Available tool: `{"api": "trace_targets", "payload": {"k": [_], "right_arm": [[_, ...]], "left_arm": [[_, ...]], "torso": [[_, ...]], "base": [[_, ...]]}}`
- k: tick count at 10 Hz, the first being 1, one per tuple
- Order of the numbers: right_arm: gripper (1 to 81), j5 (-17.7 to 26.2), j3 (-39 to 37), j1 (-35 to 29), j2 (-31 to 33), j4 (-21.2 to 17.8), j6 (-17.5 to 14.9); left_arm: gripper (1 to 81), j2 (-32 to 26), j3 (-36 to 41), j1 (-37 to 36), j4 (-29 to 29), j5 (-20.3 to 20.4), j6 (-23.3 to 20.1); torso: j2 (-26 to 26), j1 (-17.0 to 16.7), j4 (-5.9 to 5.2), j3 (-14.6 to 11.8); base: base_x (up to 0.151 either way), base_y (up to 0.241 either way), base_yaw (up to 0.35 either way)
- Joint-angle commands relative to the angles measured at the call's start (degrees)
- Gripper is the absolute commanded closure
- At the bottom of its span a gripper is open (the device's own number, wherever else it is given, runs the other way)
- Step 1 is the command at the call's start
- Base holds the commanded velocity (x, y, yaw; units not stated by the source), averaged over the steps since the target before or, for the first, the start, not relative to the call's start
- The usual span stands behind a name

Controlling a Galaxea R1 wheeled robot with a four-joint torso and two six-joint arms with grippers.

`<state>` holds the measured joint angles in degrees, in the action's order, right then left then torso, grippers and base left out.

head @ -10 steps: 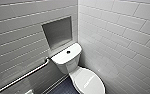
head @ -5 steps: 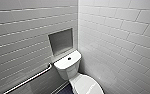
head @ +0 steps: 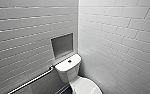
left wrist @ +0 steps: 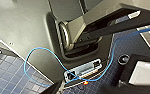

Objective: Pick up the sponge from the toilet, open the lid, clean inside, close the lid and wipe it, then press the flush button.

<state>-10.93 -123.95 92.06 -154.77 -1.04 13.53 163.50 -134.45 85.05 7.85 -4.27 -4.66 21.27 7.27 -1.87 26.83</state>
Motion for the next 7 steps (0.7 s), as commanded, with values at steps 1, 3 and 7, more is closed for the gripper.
{"api": "trace_targets", "payload": {"k": [1, 3, 7], "right_arm": [[81.1, 3.5, -0.7, -0.4, -0.2, 1.0, -0.1], [81.1, 3.5, -1.3, -0.3, -0.7, 1.1, -0.1], [81.1, 3.5, -1.3, -0.3, -0.7, 1.1, -0.2]], "left_arm": [[1.0, -0.3, 0.7, -1.1, 0.3, -3.7, -0.4], [1.0, -0.2, 0.7, -1.1, 0.3, -3.6, -0.4], [1.0, 0.3, -0.3, -1.1, 0.2, -3.6, -0.4]], "torso": [[-5.6, -3.6, 0.0, 0.0], [-4.1, -2.7, 0.0, -0.2], [-8.1, -5.0, 0.0, -7.6]], "base": [[0.0, 0.0, 0.0], [0.0, 0.0, 0.0], [0.0, 0.0, 0.0]]}}
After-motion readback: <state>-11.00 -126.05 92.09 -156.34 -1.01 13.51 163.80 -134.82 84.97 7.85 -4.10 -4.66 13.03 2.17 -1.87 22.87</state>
